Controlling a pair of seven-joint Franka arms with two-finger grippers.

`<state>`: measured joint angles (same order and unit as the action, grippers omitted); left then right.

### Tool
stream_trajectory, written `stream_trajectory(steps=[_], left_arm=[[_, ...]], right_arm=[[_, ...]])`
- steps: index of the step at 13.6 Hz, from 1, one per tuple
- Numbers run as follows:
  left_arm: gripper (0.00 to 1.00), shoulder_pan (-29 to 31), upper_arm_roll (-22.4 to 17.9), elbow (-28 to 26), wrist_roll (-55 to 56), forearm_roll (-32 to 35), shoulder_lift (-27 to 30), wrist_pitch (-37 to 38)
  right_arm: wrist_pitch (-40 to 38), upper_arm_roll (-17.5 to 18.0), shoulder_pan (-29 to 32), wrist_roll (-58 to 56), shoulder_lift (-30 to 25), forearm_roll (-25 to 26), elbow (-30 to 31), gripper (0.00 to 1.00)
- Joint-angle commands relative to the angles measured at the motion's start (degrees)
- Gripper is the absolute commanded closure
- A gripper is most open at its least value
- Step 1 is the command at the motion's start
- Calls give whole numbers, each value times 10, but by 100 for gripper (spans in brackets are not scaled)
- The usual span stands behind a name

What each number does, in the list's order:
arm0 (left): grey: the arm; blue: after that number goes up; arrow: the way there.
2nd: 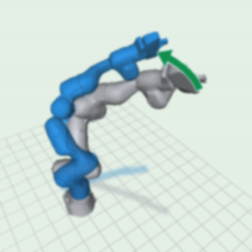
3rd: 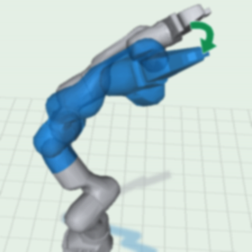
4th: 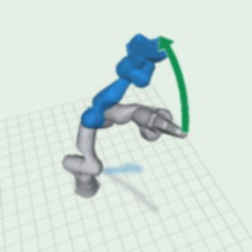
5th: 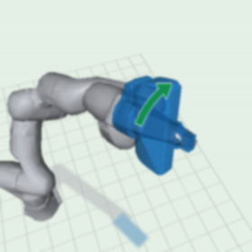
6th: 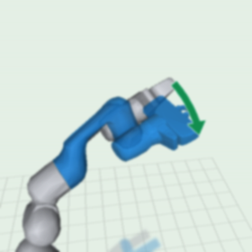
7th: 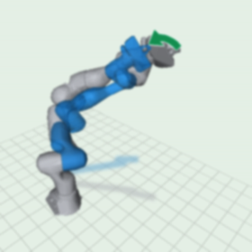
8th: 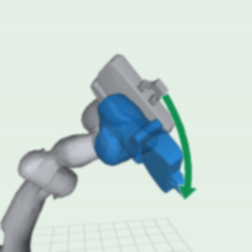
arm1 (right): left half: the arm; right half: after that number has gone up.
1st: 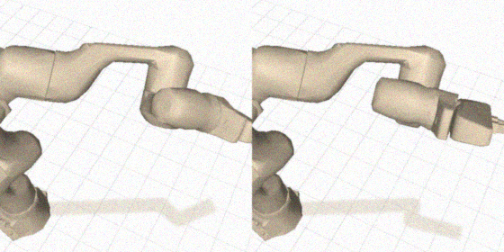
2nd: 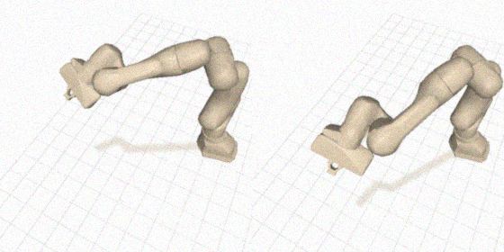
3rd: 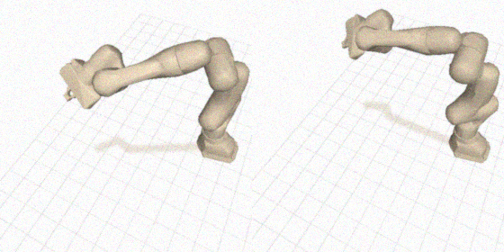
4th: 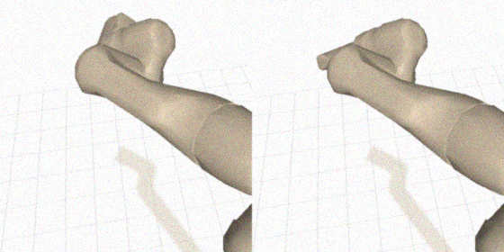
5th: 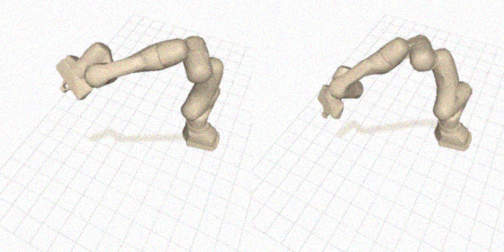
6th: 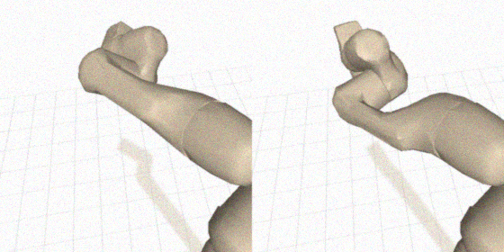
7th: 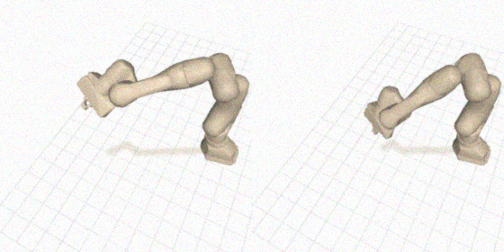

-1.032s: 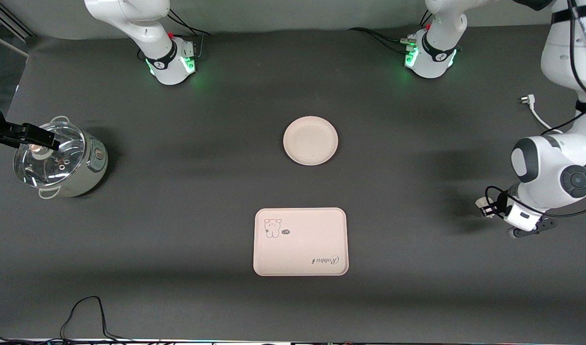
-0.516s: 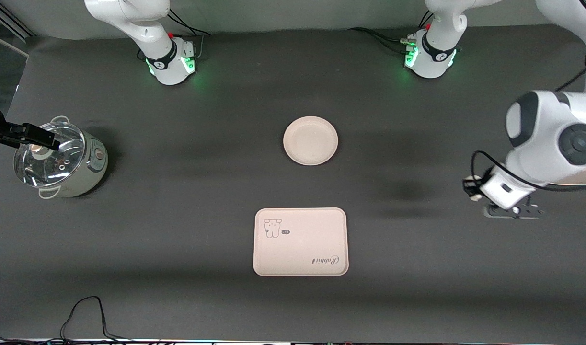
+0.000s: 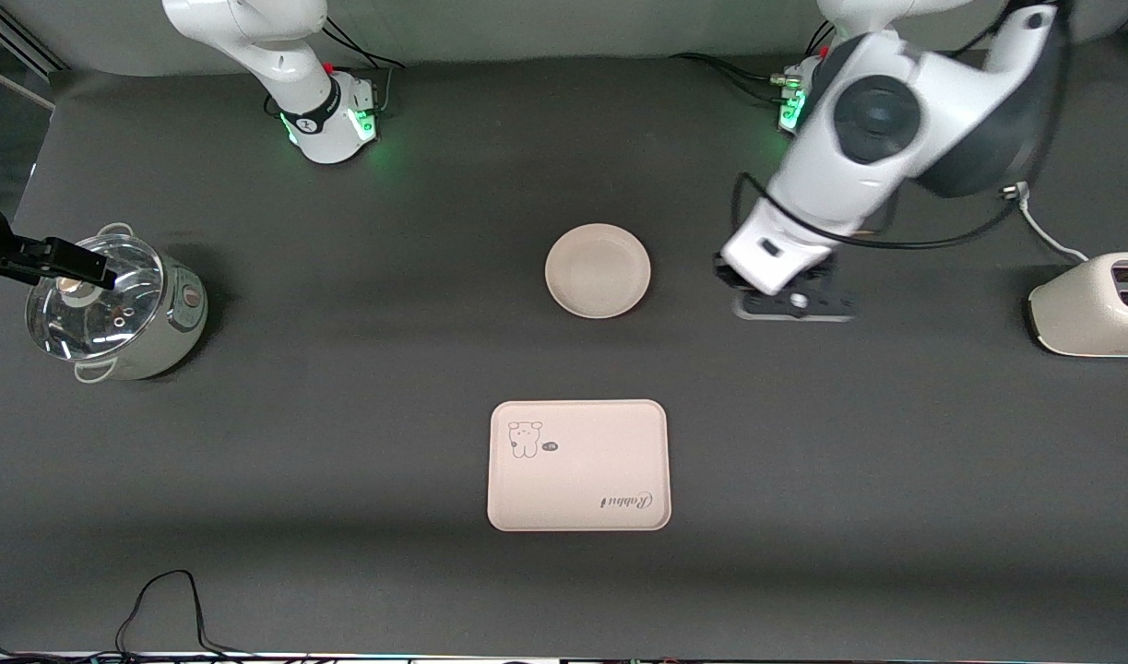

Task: Place bun in plate and plate on tray
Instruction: 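Carry the bun with the left gripper over the white plate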

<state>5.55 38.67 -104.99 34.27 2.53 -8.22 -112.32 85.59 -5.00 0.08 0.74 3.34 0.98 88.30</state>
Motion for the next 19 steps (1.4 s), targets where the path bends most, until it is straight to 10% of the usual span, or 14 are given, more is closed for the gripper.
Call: stream_trajectory(steps=[1,4,10,16,19], left_arm=[[100,-25,5,-92,46,-2,-3,-116],[100,-73,4,-162,89,6,-41,-256],[100,-182,-38,-147,294,204,-165,-268],[100,-251,-60,-76,379,243,-256,-269],[0,-288,-94,-65,398,251,-263,-265]], right_arm=[[5,-8,-7,-11,-12,-6,13,0],[5,-8,-7,-11,-12,-6,14,0],[5,-9,-7,-11,-12,-6,14,0],[5,-8,-7,-11,-12,-6,14,0],[5,-9,-7,-11,-12,-6,14,0]])
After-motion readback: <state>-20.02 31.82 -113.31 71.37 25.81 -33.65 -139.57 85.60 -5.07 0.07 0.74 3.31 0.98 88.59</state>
